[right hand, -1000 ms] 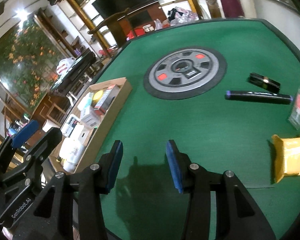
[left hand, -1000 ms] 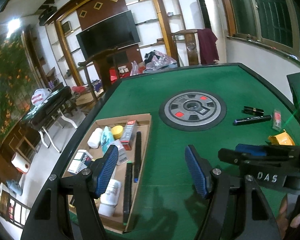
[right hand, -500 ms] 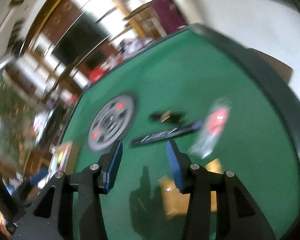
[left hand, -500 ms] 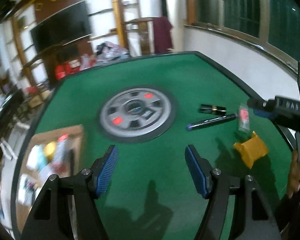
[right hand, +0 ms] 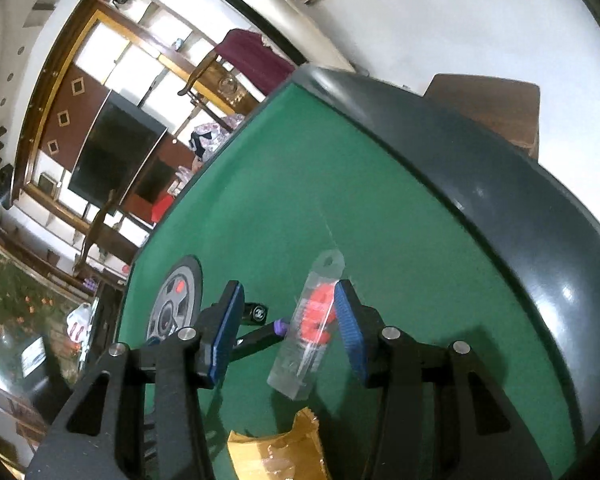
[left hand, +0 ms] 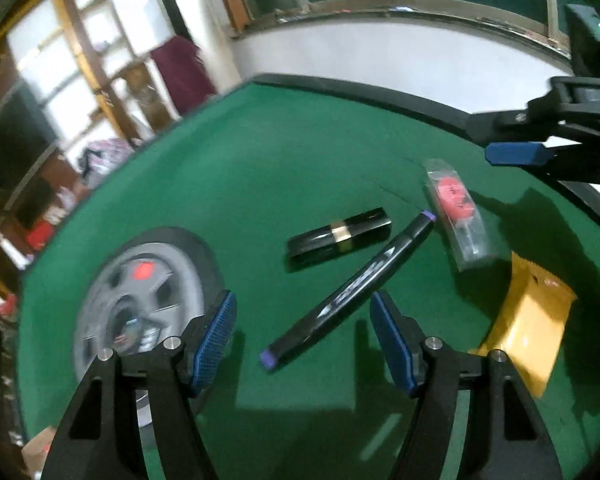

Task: Organize objects
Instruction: 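Grasp the black purple-capped marker with the left gripper, then grasp the small black gold-banded tube with the right gripper while the left lifts the marker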

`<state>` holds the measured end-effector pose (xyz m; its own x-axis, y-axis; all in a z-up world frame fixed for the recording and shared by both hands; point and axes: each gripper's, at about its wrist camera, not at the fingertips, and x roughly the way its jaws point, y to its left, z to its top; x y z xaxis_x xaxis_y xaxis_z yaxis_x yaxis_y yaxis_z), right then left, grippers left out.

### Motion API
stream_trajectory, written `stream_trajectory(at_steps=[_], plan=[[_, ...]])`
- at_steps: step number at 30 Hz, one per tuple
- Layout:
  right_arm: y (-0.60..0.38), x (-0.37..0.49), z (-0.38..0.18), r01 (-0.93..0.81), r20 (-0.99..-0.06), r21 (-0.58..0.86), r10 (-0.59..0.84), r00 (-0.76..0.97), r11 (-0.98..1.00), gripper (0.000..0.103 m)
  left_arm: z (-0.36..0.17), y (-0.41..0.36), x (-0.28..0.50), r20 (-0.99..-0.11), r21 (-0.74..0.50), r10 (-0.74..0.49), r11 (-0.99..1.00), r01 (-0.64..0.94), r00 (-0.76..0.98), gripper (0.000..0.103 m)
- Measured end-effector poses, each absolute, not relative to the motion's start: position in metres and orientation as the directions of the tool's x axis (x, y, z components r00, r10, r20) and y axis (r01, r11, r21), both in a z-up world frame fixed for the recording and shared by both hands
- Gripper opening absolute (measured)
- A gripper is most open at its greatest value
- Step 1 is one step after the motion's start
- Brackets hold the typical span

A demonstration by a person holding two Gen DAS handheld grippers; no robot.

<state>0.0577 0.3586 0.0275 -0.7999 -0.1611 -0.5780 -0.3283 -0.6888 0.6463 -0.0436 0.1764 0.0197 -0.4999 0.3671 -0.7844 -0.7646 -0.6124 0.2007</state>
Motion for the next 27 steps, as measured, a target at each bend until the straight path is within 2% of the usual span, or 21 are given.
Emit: stream_trajectory(at_steps=[6, 7, 8, 10, 11, 19, 21, 23, 24, 25, 27], plan=[[0.355, 0.051, 0.028, -0.338, -0.591, 0.625, -0.143, -0.794, -0.704, 0.045, 0.010, 0.188, -0.048, -0.812, 0.140, 0.392, -0.589, -0.796, -0.433, 0.062], [0.355, 0.049, 0.027, -0.337, -0.592, 0.623, -0.143, -0.793, -0.706, 0.045, 0.011, 0.188, -0.048, -0.820, 0.113, 0.396, -0.596, -0.795, -0.414, 0.053], [0.356, 0.049, 0.026, -0.337, -0.594, 0.617, -0.141, -0.792, -0.711, 0.045, 0.012, 0.186, -0.048, -0.827, 0.074, 0.411, -0.597, -0.799, -0.383, 0.032], [0.353, 0.048, 0.026, -0.338, -0.601, 0.606, -0.137, -0.787, -0.720, 0.046, 0.014, 0.182, -0.042, -0.835, 0.030, 0.427, -0.594, -0.804, -0.347, 0.013], [0.352, 0.047, 0.026, -0.338, -0.603, 0.604, -0.137, -0.786, -0.722, 0.046, 0.015, 0.179, -0.037, -0.838, 0.032, 0.421, -0.598, -0.801, -0.348, 0.011], [0.350, 0.043, 0.020, -0.343, -0.621, 0.589, -0.138, -0.771, -0.732, 0.045, 0.021, 0.137, -0.003, -0.837, -0.058, 0.431, -0.681, -0.730, -0.336, 0.012], [0.347, 0.041, 0.019, -0.339, -0.627, 0.582, -0.143, -0.766, -0.739, 0.045, 0.020, 0.142, 0.000, -0.829, -0.050, 0.433, -0.689, -0.723, -0.355, 0.019], [0.345, 0.039, 0.018, -0.336, -0.634, 0.573, -0.145, -0.760, -0.747, 0.045, 0.019, 0.154, 0.004, -0.824, -0.029, 0.425, -0.692, -0.721, -0.374, 0.045], [0.343, 0.039, 0.017, -0.336, -0.639, 0.563, -0.140, -0.756, -0.755, 0.045, 0.018, 0.163, 0.008, -0.819, -0.007, 0.421, -0.686, -0.727, -0.390, 0.046], [0.343, 0.039, 0.016, -0.335, -0.640, 0.560, -0.138, -0.756, -0.758, 0.045, 0.016, 0.162, 0.009, -0.809, 0.015, 0.421, -0.683, -0.730, -0.411, 0.046], [0.341, 0.040, 0.017, -0.331, -0.637, 0.555, -0.134, -0.759, -0.763, 0.045, 0.017, 0.162, 0.014, -0.802, -0.011, 0.441, -0.685, -0.729, -0.402, 0.026]])
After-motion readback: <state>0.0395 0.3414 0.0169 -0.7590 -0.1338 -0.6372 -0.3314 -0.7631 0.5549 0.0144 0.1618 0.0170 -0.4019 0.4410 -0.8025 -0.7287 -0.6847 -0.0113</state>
